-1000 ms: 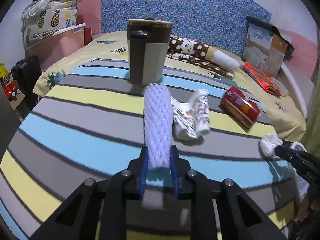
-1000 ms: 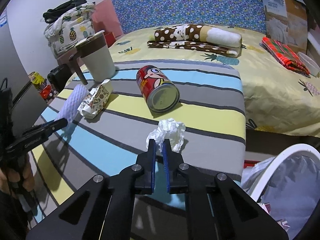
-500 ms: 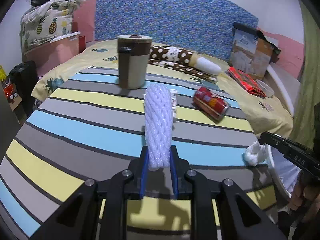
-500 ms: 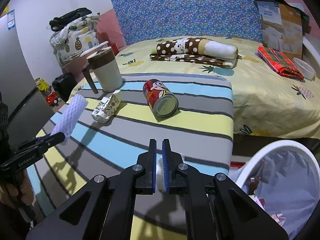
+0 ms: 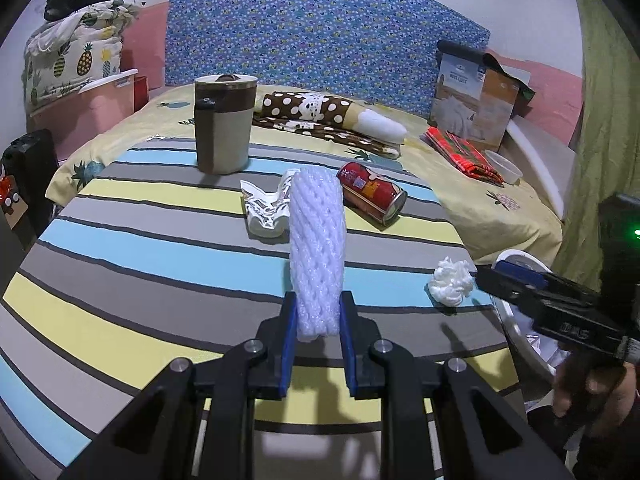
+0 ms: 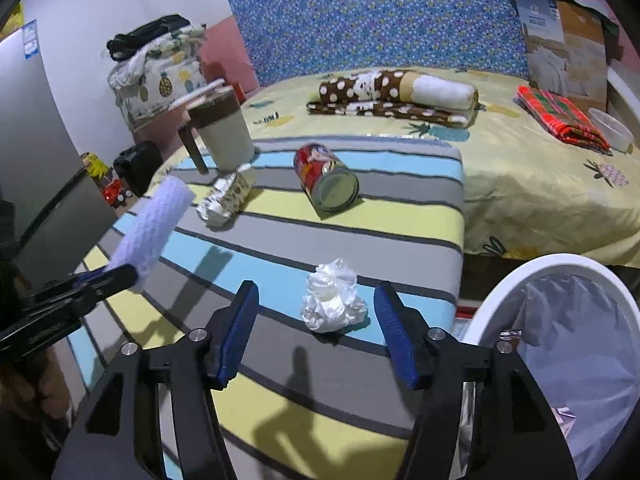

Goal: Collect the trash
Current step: 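Grasp the white foam net sleeve with the left tool while the right tool grasps the crumpled tissue, then carry the foam sleeve and tissue over the bin and open both tools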

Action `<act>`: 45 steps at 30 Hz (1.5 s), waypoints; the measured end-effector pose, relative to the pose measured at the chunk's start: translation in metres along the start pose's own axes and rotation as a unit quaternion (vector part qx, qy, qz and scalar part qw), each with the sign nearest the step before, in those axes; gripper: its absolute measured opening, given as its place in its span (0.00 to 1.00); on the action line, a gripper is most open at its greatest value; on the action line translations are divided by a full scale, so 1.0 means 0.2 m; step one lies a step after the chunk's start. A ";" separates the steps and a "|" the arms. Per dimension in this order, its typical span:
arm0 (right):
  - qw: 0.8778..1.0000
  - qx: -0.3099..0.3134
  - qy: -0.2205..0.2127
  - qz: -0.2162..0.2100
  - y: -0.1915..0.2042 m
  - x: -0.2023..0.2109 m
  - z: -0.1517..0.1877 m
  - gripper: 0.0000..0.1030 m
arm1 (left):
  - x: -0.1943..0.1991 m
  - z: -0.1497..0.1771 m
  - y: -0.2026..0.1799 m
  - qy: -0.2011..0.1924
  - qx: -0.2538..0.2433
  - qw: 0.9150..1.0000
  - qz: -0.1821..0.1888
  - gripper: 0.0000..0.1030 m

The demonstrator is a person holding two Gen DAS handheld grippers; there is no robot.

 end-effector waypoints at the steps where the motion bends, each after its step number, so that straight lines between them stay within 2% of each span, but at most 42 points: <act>1: 1.000 0.001 0.007 0.002 0.01 -0.04 0.00 0.60 | 0.00 0.00 0.00 0.001 0.000 1.000 0.000 0.20; 6: 0.999 0.001 0.038 0.003 0.03 -0.15 0.01 0.58 | -0.02 0.02 0.02 0.008 0.005 1.000 0.001 0.20; 7: 0.999 -0.001 0.040 0.002 0.02 -0.15 0.02 0.53 | -0.03 0.02 0.02 0.009 0.005 1.000 0.002 0.20; 8: 0.999 0.000 0.042 0.002 0.02 -0.15 0.03 0.35 | -0.03 0.02 0.02 0.010 0.005 1.000 0.002 0.20; 9: 0.999 0.002 0.041 0.007 0.01 -0.15 0.04 0.27 | -0.04 0.03 0.02 0.012 0.004 1.000 0.003 0.20; 10: 0.999 0.003 0.039 0.012 0.00 -0.13 0.04 0.25 | -0.05 0.03 0.01 0.014 0.003 1.000 0.005 0.20; 11: 0.999 0.003 0.038 0.008 0.00 -0.12 0.05 0.17 | -0.05 0.03 0.00 0.015 0.002 1.000 0.006 0.20; 17: 0.999 0.004 0.031 0.007 -0.01 -0.04 0.08 0.14 | -0.05 0.04 -0.07 0.017 -0.010 1.000 0.017 0.20; 33: 0.999 -0.026 -0.026 0.010 -0.13 0.28 0.09 0.13 | 0.01 0.08 -0.41 0.017 -0.054 0.997 0.055 0.20; 45: 0.997 -0.054 -0.048 0.027 -0.27 0.39 0.11 0.13 | 0.00 0.12 -0.66 0.025 -0.085 0.993 0.084 0.20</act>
Point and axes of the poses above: each gripper's, at about its wrist camera, not at the fingertips, and x roughly against the way its jaws point, y to its left, z to its underside, the point moved 7 cm from there along -x, roughly the way its jaws point, and after that the axes turned 12 degrees about z, right-handed, at the moved point
